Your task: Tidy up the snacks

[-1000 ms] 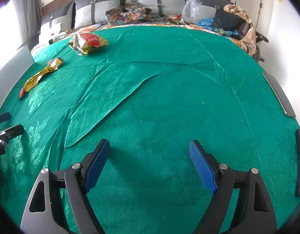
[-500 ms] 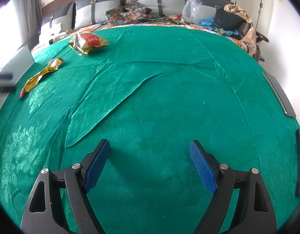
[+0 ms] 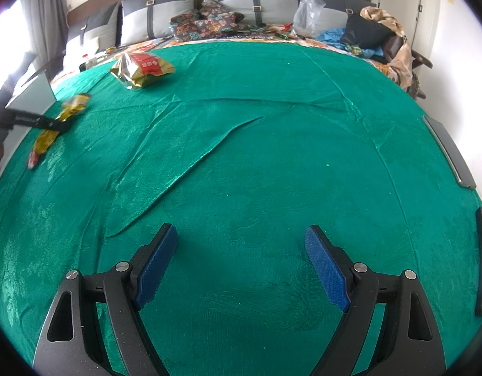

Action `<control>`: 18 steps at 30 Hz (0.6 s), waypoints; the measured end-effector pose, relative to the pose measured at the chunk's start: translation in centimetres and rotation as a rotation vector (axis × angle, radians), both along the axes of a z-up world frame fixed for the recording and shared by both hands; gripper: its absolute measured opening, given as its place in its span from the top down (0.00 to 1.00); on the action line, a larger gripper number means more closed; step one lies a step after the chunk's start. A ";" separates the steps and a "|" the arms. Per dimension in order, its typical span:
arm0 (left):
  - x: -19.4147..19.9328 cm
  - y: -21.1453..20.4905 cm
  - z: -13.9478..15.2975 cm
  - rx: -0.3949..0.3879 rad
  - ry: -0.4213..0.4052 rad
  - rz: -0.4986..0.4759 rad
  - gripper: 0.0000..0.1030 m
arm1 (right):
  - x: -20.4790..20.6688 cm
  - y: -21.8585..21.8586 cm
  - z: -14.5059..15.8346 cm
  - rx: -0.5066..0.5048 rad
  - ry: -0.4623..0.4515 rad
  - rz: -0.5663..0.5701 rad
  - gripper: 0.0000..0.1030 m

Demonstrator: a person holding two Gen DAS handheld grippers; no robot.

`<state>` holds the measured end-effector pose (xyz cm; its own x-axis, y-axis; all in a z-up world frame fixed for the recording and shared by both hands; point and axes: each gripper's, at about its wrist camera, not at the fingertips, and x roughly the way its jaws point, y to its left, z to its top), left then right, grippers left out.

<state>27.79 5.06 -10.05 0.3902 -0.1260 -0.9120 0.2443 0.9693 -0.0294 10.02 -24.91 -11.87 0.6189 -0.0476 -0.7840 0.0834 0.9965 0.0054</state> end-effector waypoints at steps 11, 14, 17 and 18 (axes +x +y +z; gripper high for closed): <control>-10.4 -0.3 -0.8 -0.029 -0.034 0.054 0.03 | 0.0 -0.1 0.0 0.000 0.000 0.000 0.16; -10.3 -0.6 -1.4 0.023 -0.097 0.036 0.00 | 0.0 -0.1 0.0 0.001 0.000 0.000 0.16; -9.6 -0.1 -1.7 0.007 -0.145 0.030 0.00 | 0.0 0.0 0.0 0.001 -0.001 0.000 0.16; -9.7 0.0 -1.8 0.003 -0.164 0.030 0.00 | 0.0 -0.1 0.0 0.000 -0.001 0.000 0.16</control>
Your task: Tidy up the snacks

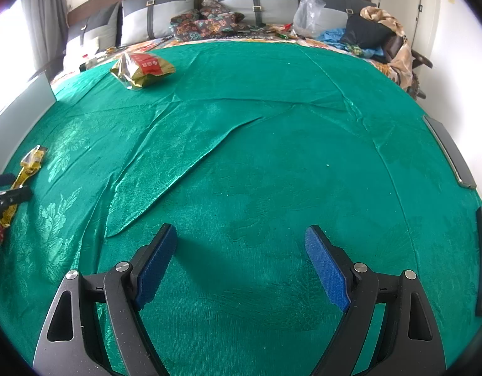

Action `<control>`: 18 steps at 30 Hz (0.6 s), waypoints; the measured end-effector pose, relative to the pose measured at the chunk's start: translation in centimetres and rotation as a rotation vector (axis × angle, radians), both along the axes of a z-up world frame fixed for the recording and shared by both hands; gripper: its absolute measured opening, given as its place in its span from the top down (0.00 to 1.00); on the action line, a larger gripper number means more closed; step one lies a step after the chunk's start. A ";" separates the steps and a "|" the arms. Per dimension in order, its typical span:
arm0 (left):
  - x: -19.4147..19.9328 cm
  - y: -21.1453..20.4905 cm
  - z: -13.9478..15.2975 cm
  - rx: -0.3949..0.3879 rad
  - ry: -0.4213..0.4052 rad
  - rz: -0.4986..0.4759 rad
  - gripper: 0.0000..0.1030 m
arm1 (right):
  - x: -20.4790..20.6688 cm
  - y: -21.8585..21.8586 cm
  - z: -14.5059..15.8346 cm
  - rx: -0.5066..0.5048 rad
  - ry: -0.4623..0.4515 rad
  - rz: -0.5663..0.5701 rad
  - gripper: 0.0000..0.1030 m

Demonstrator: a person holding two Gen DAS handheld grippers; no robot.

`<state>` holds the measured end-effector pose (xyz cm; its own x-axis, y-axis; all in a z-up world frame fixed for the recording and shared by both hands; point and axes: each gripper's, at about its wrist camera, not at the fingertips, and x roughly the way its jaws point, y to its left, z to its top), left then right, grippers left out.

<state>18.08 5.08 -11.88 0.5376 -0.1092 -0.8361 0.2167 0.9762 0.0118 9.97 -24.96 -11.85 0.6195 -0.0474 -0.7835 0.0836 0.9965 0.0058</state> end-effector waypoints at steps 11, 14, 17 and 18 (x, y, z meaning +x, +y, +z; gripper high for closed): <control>-0.5 0.4 0.1 -0.009 -0.044 0.006 0.00 | 5.0 1.3 2.0 0.039 0.020 0.183 0.13; -0.5 0.4 0.1 -0.008 -0.044 0.007 0.00 | 10.4 3.0 6.1 0.049 -0.085 0.281 0.11; -0.5 0.4 0.1 -0.009 -0.044 0.006 0.00 | 17.4 5.6 7.7 0.078 -0.059 0.393 0.11; -0.5 0.4 0.1 -0.009 -0.044 0.006 0.00 | 20.3 6.8 7.5 0.080 -0.012 0.437 0.11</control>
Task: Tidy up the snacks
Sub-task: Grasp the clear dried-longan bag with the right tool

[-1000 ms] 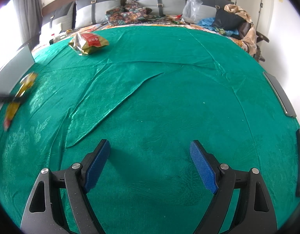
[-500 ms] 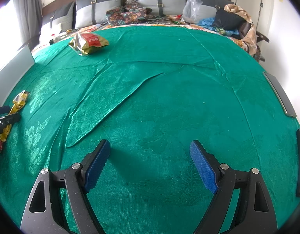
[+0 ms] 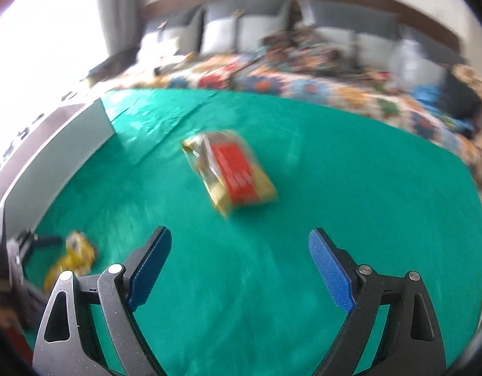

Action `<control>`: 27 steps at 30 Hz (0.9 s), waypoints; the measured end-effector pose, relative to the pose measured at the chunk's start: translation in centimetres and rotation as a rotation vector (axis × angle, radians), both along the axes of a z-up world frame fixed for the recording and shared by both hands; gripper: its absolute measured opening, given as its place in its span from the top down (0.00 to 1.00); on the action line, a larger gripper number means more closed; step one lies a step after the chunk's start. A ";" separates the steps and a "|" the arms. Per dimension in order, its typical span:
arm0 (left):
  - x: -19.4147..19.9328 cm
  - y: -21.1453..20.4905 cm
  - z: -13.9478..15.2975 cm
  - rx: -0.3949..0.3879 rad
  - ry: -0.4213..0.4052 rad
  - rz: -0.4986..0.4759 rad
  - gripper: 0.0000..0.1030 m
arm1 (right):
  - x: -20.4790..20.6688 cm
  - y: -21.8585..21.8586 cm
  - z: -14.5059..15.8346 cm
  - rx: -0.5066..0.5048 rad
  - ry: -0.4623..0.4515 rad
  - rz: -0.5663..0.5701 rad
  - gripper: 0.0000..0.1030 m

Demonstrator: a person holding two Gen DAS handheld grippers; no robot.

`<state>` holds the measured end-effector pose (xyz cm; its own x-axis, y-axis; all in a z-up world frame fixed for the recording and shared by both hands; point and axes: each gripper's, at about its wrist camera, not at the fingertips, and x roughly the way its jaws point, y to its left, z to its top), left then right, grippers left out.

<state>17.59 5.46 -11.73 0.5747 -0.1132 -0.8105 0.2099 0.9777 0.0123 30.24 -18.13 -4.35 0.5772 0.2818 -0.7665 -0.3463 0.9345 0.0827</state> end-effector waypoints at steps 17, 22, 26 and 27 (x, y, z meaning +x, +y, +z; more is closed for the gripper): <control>0.1 0.0 0.0 -0.003 0.001 0.001 0.00 | 6.3 1.8 -4.3 0.031 0.218 -0.101 0.39; 0.1 0.0 0.0 -0.003 0.000 0.001 0.00 | -3.4 0.0 -2.1 0.009 0.210 -0.152 0.38; 0.1 0.0 0.0 -0.004 0.000 0.001 0.00 | -11.3 -0.5 -2.9 0.007 0.194 -0.213 0.38; 0.1 0.0 0.0 -0.004 0.001 0.001 0.00 | -13.2 -0.6 -3.7 0.017 0.194 -0.235 0.38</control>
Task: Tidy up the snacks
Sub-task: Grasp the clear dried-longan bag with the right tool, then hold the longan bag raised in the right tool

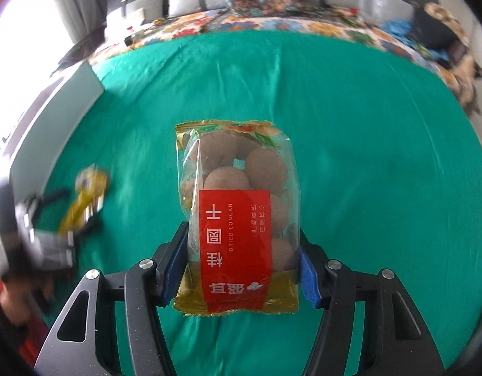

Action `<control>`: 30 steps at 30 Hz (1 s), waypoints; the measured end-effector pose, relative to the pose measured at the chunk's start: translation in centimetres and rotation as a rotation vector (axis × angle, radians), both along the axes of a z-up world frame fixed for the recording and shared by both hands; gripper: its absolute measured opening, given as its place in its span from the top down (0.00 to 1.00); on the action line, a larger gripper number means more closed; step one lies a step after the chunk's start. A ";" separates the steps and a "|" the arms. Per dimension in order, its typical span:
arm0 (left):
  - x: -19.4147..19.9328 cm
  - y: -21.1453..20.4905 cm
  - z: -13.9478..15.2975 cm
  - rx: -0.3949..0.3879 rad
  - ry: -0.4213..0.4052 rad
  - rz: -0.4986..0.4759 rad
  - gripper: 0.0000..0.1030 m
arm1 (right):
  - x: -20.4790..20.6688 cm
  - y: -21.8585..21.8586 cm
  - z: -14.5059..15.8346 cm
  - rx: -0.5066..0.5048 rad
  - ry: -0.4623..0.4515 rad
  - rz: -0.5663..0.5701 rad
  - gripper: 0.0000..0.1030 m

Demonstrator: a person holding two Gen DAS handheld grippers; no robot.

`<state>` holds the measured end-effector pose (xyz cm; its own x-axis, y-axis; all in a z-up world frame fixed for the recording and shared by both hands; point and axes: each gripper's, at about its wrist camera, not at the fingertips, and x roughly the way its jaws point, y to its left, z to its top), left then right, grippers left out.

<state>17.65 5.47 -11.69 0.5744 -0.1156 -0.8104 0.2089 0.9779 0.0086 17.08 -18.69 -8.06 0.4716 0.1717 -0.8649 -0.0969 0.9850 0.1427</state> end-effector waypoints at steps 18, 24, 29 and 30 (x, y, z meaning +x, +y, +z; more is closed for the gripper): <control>0.0 0.0 0.0 0.000 0.000 0.000 0.00 | -3.1 2.5 -3.6 -0.120 -0.146 -0.062 0.08; 0.0 0.0 0.1 0.000 0.000 0.000 0.00 | -3.2 2.5 -3.6 -0.119 -0.146 -0.062 0.08; 0.0 0.0 0.1 0.000 0.000 0.000 0.00 | -3.2 2.5 -3.6 -0.119 -0.146 -0.062 0.08; 0.0 0.0 0.0 0.001 0.000 0.001 0.00 | -3.2 2.5 -3.6 -0.119 -0.147 -0.062 0.08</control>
